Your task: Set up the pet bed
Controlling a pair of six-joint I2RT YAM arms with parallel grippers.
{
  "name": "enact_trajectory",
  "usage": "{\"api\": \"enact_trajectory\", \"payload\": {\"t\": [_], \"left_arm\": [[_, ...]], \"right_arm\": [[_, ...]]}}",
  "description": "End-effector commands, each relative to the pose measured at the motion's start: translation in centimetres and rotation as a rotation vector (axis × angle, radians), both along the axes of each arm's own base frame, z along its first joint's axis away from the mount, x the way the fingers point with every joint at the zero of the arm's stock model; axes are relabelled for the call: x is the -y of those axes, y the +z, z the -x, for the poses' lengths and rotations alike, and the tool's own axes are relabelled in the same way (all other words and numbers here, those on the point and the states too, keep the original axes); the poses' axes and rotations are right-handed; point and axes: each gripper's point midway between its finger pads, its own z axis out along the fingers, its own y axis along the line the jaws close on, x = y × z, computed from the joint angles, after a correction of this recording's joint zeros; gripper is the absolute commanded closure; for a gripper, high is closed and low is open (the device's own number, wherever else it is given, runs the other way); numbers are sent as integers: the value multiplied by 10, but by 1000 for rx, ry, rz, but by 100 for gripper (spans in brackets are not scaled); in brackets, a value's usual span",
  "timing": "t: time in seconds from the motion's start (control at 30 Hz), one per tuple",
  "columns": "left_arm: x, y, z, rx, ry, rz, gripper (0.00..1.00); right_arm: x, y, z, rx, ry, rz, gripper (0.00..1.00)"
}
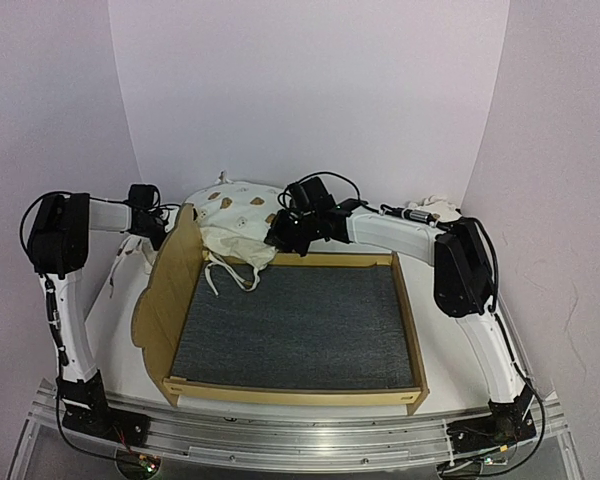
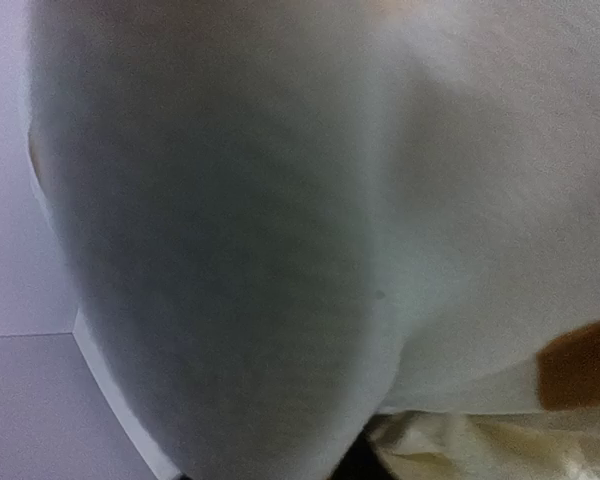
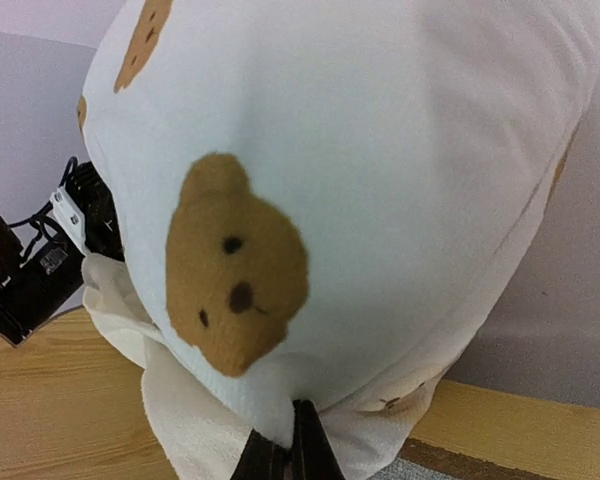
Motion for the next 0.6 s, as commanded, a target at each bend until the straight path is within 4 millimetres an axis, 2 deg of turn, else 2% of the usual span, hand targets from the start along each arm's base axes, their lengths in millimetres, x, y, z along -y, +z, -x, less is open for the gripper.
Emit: {"api": "enact_trajectory", "payload": {"t": [0.0, 0.07, 0.13, 0.23, 0.3, 0.4, 0.47, 0.57], "left_arm": [[-2, 72, -32, 154, 107, 90, 100], [2, 114, -40, 222, 136, 159, 100], [10, 167, -43, 292, 144, 241, 100], [38, 236, -33, 353, 100, 344, 100], [63, 280, -20, 398, 47, 385, 100], [104, 332, 5, 449, -39, 428, 100], [129, 359, 25, 462, -94, 455, 100], [164, 400, 60, 483, -187, 494, 100]], "right_arm": [[21, 54, -18, 112, -21, -17, 100], [37, 90, -27, 177, -41, -35, 100], [61, 119, -38, 233, -71, -39, 100], [99, 171, -45, 318, -105, -49, 100], [128, 193, -47, 354, -126, -33, 100], [175, 217, -42, 381, -166, -1, 100], [202, 225, -33, 391, -174, 36, 100], [235, 245, -8, 418, -150, 91, 100]]}}
